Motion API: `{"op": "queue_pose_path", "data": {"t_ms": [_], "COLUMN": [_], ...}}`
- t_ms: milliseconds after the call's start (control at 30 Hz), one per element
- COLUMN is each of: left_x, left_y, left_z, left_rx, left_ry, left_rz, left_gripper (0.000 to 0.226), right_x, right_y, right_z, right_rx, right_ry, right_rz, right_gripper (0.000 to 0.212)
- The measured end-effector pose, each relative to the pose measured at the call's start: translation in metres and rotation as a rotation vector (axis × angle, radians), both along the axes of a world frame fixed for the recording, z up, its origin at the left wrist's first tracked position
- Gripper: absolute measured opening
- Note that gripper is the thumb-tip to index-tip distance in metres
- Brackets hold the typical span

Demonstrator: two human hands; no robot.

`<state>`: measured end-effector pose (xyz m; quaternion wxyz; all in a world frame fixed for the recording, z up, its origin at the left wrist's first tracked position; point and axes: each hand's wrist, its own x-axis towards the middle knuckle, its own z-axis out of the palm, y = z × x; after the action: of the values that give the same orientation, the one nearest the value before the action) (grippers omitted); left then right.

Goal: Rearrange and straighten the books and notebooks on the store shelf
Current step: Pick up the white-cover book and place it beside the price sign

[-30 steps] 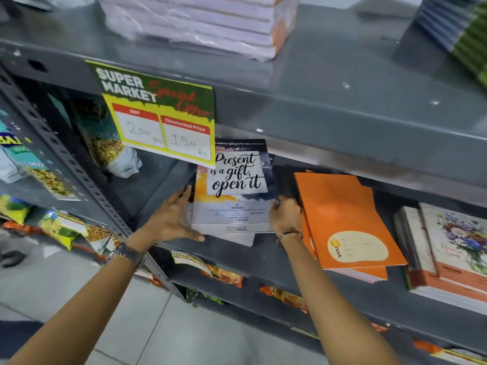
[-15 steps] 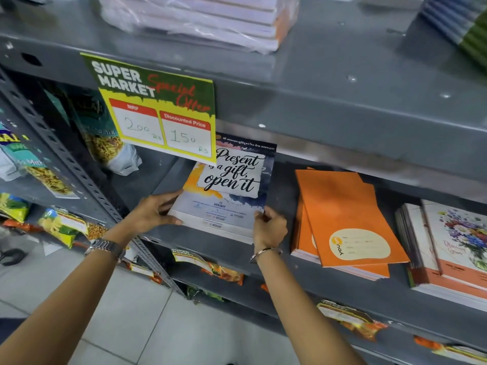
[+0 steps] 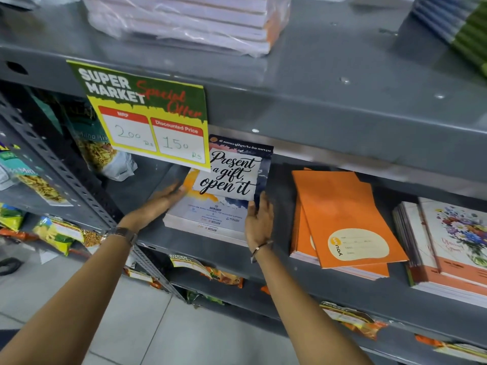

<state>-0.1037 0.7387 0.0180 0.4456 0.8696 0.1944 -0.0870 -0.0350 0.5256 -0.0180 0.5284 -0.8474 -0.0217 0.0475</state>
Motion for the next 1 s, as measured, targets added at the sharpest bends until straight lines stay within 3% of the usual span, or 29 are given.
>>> {"op": "queue_pose_path", "data": {"t_ms": [100,167,200,233,267,500,567,667,733,833,933,1000], "left_x": [-0.002,-0.005,-0.002,0.0,0.008,0.004,0.003,0.002,0.003,0.018,0.055,0.079], "left_y": [0.003,-0.007,-0.01,-0.014,-0.019,-0.016,-0.018,-0.021,-0.02,-0.035,-0.096,-0.153], "left_z": [-0.02,-0.024,-0.023,-0.026,-0.024,-0.027,-0.028,-0.026,-0.02,-0.004,0.017,0.023], "left_rx": [0.145,0.113,0.066,-0.099,-0.124,-0.107,-0.11,-0.068,0.067,0.172,0.014,-0.136], "left_ry": [-0.105,-0.161,-0.146,-0.149,-0.122,-0.085,-0.092,-0.093,-0.124,-0.366,-0.475,-0.479], "left_rz": [-0.211,-0.212,-0.139,0.012,0.123,0.193,0.19,0.171,0.166,0.2,0.117,0.01], "left_gripper": [0.088,0.057,0.053,0.057,0.064,0.087,0.087,0.067,0.068,0.065,0.06,0.068], "right_x": [-0.003,-0.004,-0.004,-0.005,-0.005,-0.017,-0.019,-0.02,-0.02,-0.012,0.021,0.05], "right_y": [0.008,0.008,0.007,0.006,0.005,0.005,0.004,0.004,0.002,-0.02,-0.075,-0.125], "right_z": [-0.005,-0.007,-0.007,-0.007,-0.008,-0.011,-0.012,-0.012,-0.007,0.015,0.047,0.054], "right_rx": [-0.005,-0.012,-0.012,-0.015,-0.023,-0.056,-0.071,-0.068,-0.071,-0.143,-0.234,-0.352], "right_ry": [0.018,0.011,0.007,0.005,0.004,-0.023,-0.024,-0.018,-0.031,-0.261,-0.511,-0.549], "right_rz": [0.011,0.017,0.023,0.033,0.041,0.036,0.027,0.029,0.042,-0.003,-0.077,-0.15], "right_gripper": [0.052,0.052,0.052,0.052,0.053,0.053,0.052,0.053,0.054,0.06,0.055,0.052]}}
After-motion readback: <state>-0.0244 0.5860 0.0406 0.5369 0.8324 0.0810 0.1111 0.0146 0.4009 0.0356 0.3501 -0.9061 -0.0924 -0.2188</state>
